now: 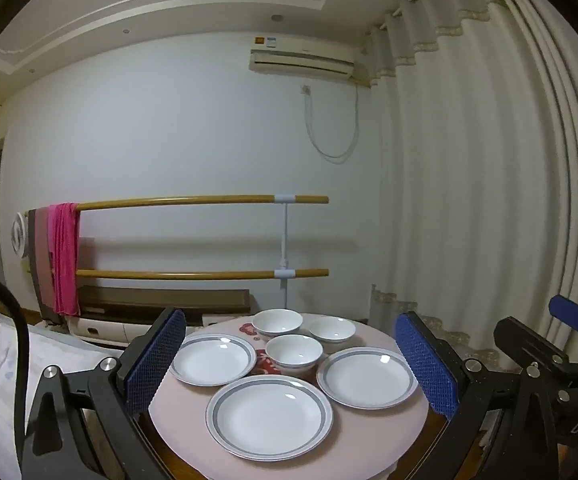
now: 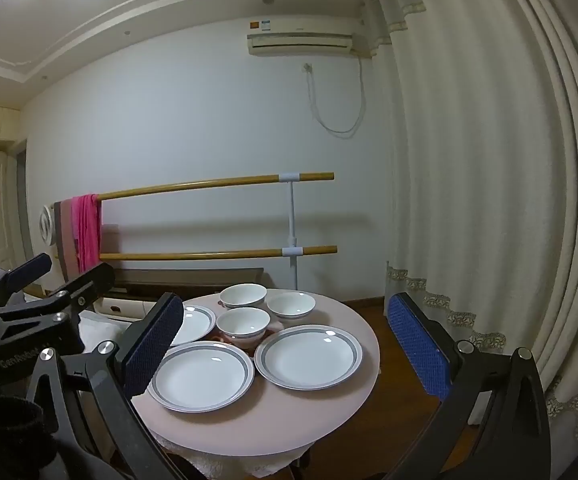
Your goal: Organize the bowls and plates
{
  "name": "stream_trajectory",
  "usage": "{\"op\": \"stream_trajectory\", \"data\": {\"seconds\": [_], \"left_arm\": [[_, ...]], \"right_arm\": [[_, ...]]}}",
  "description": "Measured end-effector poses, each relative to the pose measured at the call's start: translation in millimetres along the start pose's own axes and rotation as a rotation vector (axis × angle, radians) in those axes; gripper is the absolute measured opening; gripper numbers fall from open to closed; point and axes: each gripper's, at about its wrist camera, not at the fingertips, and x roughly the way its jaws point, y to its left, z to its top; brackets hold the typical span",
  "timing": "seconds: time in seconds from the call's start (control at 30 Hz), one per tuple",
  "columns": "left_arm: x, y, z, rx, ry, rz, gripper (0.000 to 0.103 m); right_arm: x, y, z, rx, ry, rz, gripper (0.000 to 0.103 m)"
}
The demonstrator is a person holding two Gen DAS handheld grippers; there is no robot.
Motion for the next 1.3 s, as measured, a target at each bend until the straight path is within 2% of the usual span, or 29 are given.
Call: {"op": "stream_trajectory", "data": {"seconds": [0.73,1.3], "left_arm": [[-11.5,4.2,3.3,0.025,-0.002,-0.041,0.102],[-11.7,1.9,2.7,0.028,-0.002,-0.034,0.102]], "right_arm": [[0.2,-4.1,1.8,-0.003,0.015,-0.006,0.103],[-1.0,-3.5,0.0,-0.004,0.018,-0.007,0.103]]}}
